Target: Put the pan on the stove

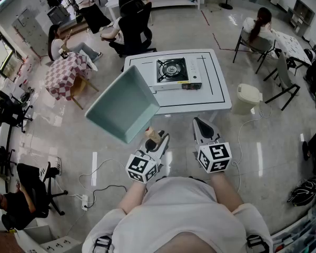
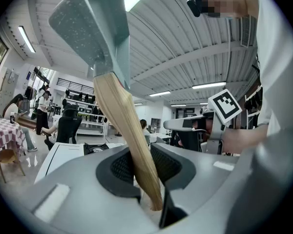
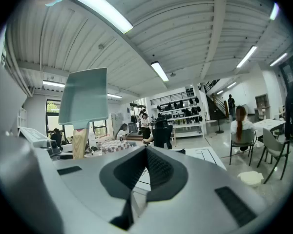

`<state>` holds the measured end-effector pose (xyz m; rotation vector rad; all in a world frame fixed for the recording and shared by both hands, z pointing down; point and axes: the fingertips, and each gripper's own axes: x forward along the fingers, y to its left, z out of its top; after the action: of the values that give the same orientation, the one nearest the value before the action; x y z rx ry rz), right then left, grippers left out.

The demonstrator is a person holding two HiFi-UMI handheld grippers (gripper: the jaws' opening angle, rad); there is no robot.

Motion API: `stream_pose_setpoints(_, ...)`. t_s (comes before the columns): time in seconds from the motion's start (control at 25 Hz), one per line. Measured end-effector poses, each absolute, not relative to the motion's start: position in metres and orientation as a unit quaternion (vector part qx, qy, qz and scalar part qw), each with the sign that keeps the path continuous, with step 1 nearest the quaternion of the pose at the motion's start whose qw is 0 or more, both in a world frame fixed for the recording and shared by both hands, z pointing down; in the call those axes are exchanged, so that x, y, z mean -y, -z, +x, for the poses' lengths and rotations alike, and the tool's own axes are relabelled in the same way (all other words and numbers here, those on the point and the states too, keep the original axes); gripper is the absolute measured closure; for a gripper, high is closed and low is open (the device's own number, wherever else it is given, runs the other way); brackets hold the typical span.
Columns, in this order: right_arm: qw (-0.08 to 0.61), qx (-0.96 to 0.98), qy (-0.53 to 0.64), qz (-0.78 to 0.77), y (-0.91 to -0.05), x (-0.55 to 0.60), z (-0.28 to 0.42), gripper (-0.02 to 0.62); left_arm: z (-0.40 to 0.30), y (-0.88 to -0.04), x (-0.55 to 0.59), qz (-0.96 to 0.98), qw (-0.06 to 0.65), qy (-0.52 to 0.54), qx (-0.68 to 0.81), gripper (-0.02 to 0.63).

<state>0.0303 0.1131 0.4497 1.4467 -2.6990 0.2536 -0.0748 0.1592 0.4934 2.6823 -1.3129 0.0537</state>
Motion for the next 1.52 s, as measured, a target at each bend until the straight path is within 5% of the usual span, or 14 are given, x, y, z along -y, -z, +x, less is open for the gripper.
stream_pose_setpoints(1.52,0.028,0.901,-0.082,0.424,-0.448,-0.091,0.058,0.586,-0.053,-0.502,-0.143,0.868,0.114,-0.027,0.483,0.517)
